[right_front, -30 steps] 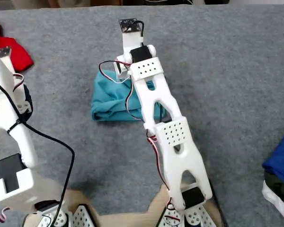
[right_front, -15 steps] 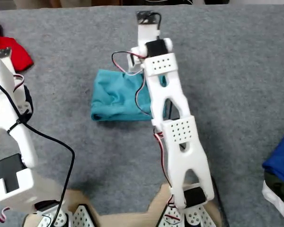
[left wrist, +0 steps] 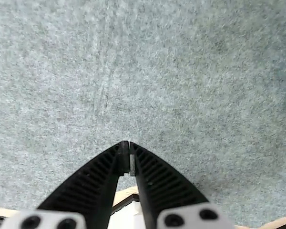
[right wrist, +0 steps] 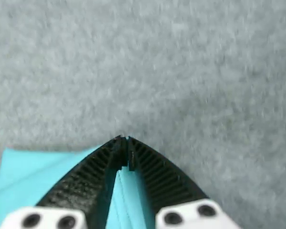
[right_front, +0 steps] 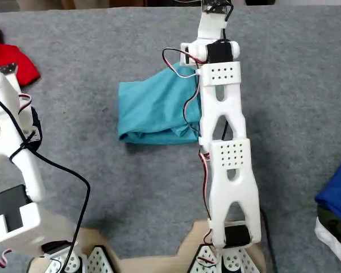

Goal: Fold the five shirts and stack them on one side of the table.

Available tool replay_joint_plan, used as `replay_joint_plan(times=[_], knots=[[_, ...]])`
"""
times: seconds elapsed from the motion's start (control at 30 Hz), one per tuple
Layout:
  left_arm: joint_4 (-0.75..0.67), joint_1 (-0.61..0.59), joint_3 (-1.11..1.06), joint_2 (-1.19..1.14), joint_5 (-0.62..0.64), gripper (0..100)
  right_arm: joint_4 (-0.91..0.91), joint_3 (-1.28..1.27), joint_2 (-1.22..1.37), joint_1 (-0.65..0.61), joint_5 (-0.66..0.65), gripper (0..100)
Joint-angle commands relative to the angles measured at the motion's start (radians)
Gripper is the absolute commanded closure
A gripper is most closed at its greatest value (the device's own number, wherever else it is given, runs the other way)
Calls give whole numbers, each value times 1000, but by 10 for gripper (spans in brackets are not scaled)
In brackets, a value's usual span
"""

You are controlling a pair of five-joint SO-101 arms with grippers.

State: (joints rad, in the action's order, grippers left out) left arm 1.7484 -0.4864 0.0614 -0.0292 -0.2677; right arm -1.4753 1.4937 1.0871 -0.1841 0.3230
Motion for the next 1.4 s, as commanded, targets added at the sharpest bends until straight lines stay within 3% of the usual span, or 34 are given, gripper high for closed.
replay_joint_plan(times=[0.0,0.2,0.27,0.43,0.57,1.07,1.37], knots=[[9,-9,-2,51,-6,981,68,-2,-8,-15,-61,973],[9,-5,0,51,-6,981,21,2,-13,-64,-91,723],[9,-5,2,50,-6,981,-35,25,-21,-64,-89,687],[9,-8,6,47,-6,981,-318,107,-64,-61,-86,770],[9,0,6,45,-6,981,-315,64,-139,-44,-118,868],[9,-6,-2,51,-66,981,-288,-1158,-926,-84,-166,797],[9,-11,-3,51,-68,981,9,-1666,-1076,-194,-160,793]])
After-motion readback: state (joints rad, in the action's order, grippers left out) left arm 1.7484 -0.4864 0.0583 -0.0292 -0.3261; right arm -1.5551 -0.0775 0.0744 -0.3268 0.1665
